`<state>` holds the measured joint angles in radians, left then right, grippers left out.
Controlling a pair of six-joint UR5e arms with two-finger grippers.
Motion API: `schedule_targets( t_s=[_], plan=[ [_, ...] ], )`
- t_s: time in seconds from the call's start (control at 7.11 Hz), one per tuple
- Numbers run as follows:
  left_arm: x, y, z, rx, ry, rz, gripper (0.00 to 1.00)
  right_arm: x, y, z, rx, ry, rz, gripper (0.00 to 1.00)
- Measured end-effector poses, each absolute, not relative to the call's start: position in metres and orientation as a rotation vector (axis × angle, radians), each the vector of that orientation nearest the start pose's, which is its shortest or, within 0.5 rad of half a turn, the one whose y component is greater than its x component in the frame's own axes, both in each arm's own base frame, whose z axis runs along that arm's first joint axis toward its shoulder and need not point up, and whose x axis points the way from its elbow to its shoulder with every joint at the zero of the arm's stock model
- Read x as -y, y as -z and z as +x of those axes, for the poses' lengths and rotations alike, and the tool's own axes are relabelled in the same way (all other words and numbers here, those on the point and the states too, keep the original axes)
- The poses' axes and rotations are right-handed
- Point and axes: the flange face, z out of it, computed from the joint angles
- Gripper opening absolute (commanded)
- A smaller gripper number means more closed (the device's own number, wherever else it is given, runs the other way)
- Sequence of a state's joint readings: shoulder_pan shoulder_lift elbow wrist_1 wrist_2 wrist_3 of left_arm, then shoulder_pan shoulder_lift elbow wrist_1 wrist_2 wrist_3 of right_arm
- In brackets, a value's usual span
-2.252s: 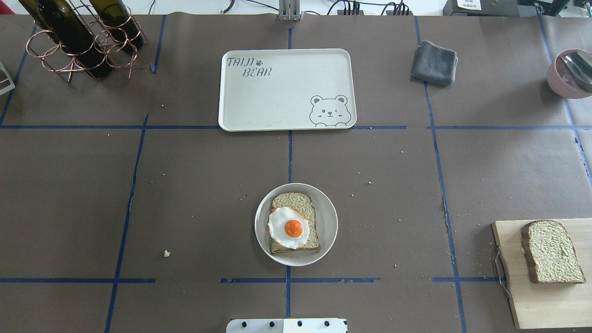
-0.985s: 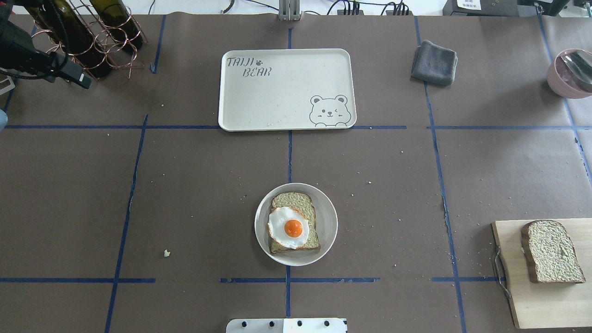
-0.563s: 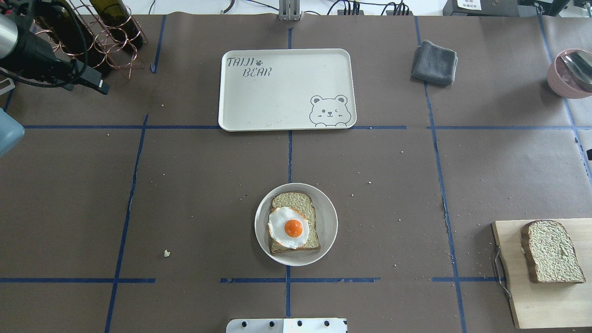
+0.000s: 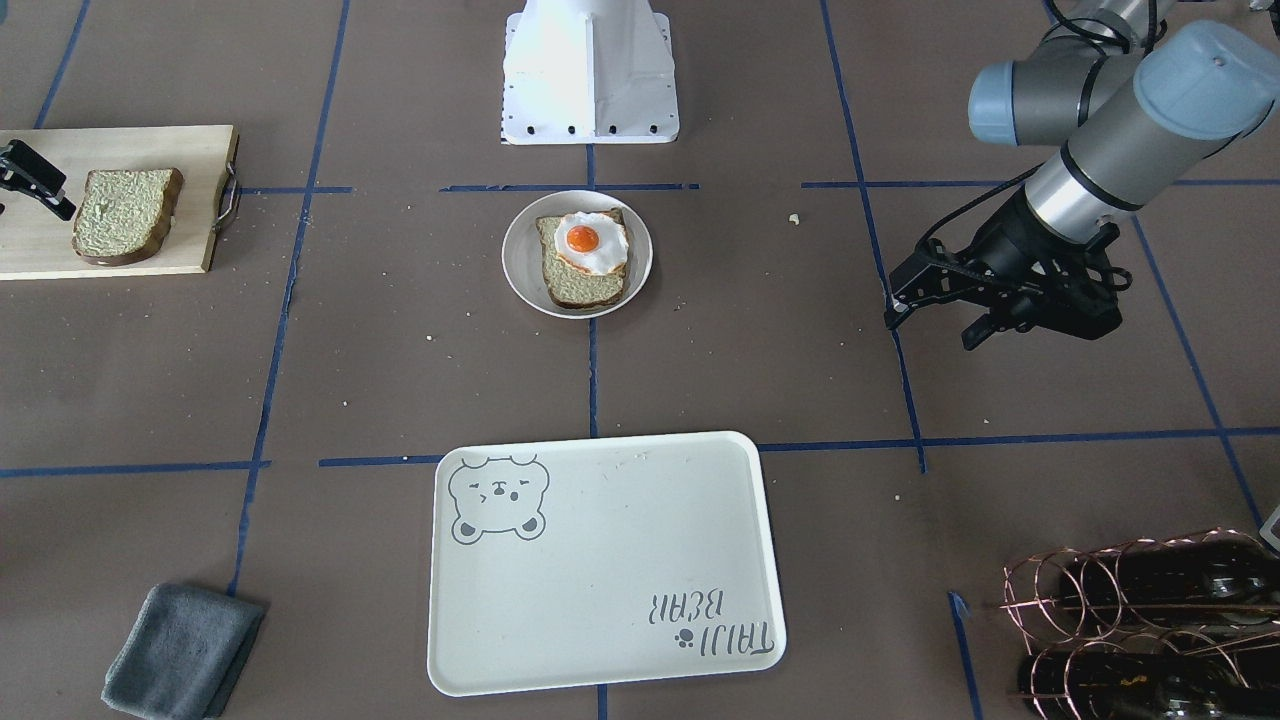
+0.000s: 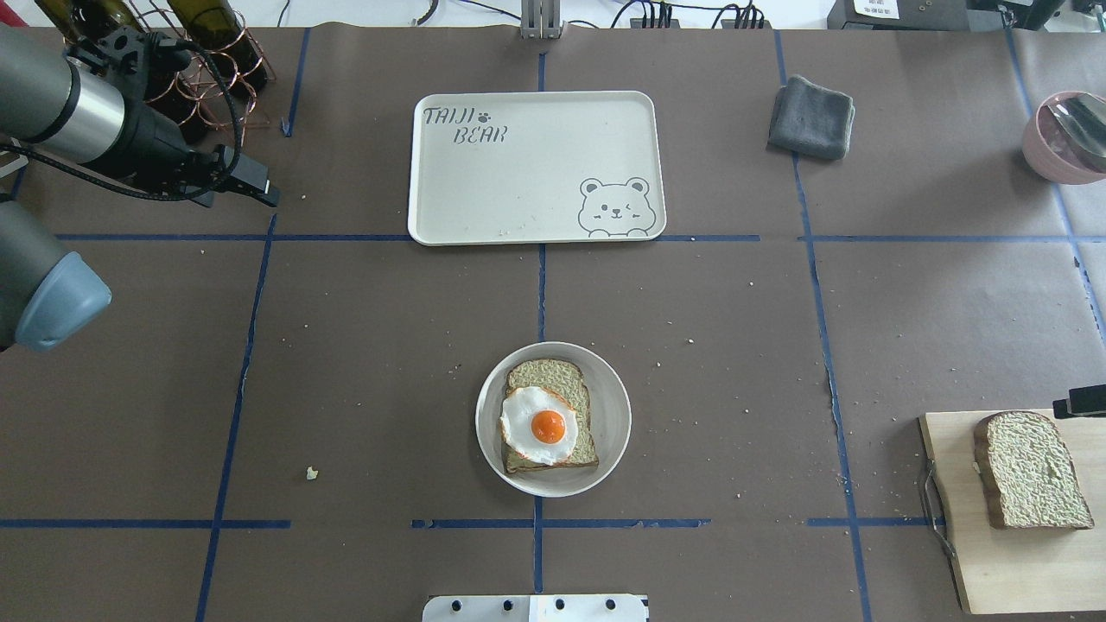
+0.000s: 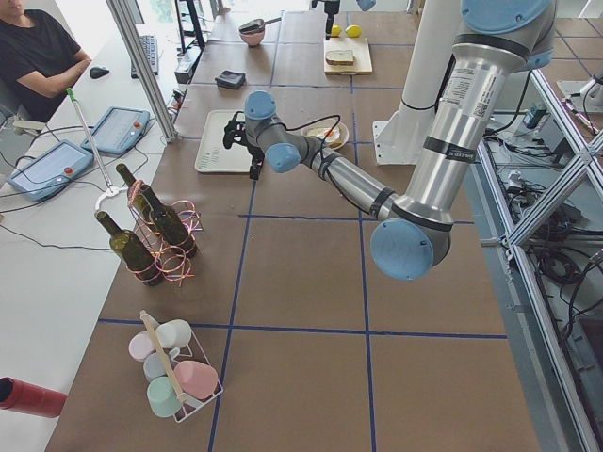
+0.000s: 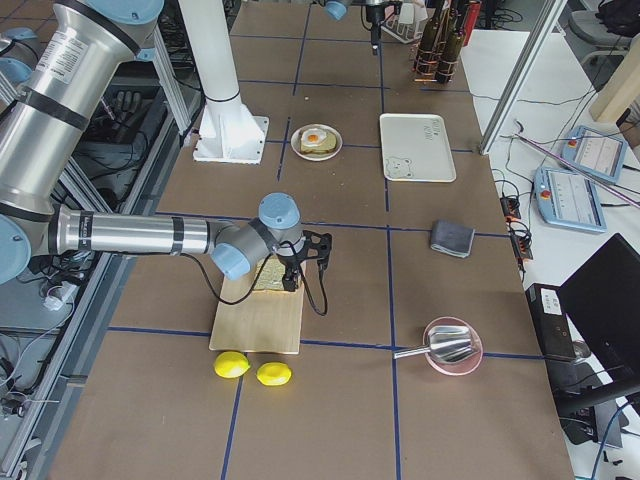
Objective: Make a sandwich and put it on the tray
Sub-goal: 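Move the right gripper to the bread on the board while the left arm lowers, then grasp the bread slice with the right gripper and lift it off the board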
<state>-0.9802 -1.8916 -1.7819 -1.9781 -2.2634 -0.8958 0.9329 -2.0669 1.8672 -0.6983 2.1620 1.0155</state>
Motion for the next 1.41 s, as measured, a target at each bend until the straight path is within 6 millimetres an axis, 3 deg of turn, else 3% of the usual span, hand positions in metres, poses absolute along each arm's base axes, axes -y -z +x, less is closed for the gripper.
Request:
schedule_targets(
  t_s=[0.14, 0.42, 0.7, 0.99, 1.13, 1.27, 1.41],
  plan=[
    [0.53, -0.329, 0.274, -1.079, -0.05, 0.228, 1.0, 0.287, -0.633, -0.138, 0.843, -0.148, 0.018, 0.98],
    [0.529, -0.327, 0.274, -1.076, -0.045, 0.238, 1.0, 0.273, -0.648, -0.152, 0.821, -0.124, -0.003, 0.83],
    [0.528, -0.324, 0.273, -1.076, -0.046, 0.246, 1.0, 0.259, -0.654, -0.149, 0.822, -0.103, -0.016, 0.57],
    [0.527, -0.324, 0.273, -1.077, -0.047, 0.249, 1.0, 0.255, -0.657, -0.15, 0.822, -0.091, -0.027, 0.55],
    [0.527, -0.324, 0.272, -1.077, -0.047, 0.25, 1.0, 0.254, -0.658, -0.152, 0.821, -0.084, -0.031, 0.48],
    [0.526, -0.324, 0.272, -1.076, -0.046, 0.249, 1.0, 0.253, -0.659, -0.155, 0.821, -0.078, -0.034, 0.33],
    [0.526, -0.324, 0.272, -1.076, -0.045, 0.248, 1.0, 0.253, -0.659, -0.156, 0.82, -0.075, -0.037, 0.06]
  ],
)
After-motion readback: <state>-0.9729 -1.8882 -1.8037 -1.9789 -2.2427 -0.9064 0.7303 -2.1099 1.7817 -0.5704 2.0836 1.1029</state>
